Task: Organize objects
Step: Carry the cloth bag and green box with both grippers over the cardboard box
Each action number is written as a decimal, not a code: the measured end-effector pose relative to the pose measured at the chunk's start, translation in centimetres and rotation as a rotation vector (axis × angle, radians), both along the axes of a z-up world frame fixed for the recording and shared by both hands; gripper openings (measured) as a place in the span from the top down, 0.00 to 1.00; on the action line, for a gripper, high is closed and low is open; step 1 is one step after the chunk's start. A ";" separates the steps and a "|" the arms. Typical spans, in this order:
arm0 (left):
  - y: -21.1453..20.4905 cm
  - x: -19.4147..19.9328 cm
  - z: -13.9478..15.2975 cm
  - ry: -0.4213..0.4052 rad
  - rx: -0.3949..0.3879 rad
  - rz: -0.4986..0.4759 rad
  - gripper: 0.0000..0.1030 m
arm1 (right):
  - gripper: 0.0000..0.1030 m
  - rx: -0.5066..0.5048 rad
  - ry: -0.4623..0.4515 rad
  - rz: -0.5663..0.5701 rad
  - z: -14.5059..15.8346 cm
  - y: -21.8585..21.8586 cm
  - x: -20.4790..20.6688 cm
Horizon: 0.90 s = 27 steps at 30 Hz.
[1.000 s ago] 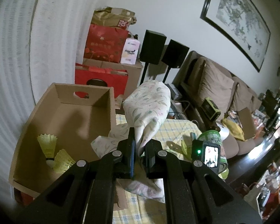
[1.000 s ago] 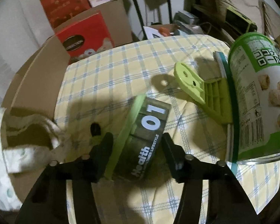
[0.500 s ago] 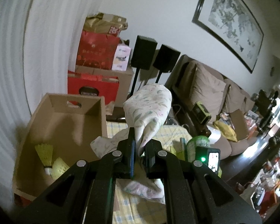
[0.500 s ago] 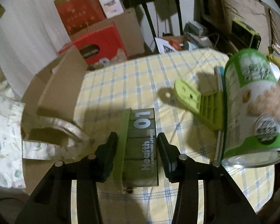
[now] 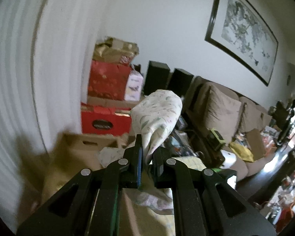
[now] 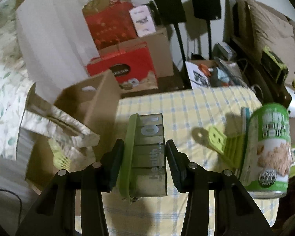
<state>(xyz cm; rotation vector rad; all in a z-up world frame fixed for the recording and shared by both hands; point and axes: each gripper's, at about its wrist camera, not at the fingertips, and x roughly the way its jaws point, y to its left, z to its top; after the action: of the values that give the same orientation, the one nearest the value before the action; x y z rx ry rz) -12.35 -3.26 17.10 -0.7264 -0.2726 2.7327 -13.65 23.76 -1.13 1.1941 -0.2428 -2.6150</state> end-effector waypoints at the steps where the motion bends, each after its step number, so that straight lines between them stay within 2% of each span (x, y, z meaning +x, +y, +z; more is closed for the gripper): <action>1: -0.3 -0.4 0.2 0.002 -0.004 0.009 0.93 | 0.57 -0.005 0.006 0.008 0.5 -0.2 0.0; 5: -1.8 -2.8 0.0 -0.016 -0.059 0.078 0.93 | 0.57 -0.054 0.015 0.045 1.9 -1.1 0.1; 11: -3.3 -6.5 -3.8 -0.109 -0.115 0.139 0.93 | 0.57 -0.089 0.025 0.110 3.9 -3.5 -0.1; 19: -4.0 -10.5 -10.9 -0.228 -0.140 0.161 0.93 | 0.57 -0.075 0.059 0.162 6.7 -7.0 -1.2; 24: -4.5 -13.5 -15.8 -0.328 -0.201 0.206 0.92 | 0.57 -0.071 0.062 0.177 7.1 -8.8 -1.7; 26: -5.3 -14.4 -18.3 -0.401 -0.207 0.212 0.92 | 0.57 -0.063 0.057 0.185 6.9 -9.6 -2.0; 27: -5.6 -14.7 -19.7 -0.454 -0.209 0.203 0.86 | 0.57 -0.061 0.055 0.188 6.8 -9.7 -2.0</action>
<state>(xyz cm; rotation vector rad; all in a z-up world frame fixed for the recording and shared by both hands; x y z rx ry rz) -27.03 -8.88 -2.57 -1.4523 -0.1643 2.7774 -15.64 14.11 5.66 1.0681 -0.1889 -2.4561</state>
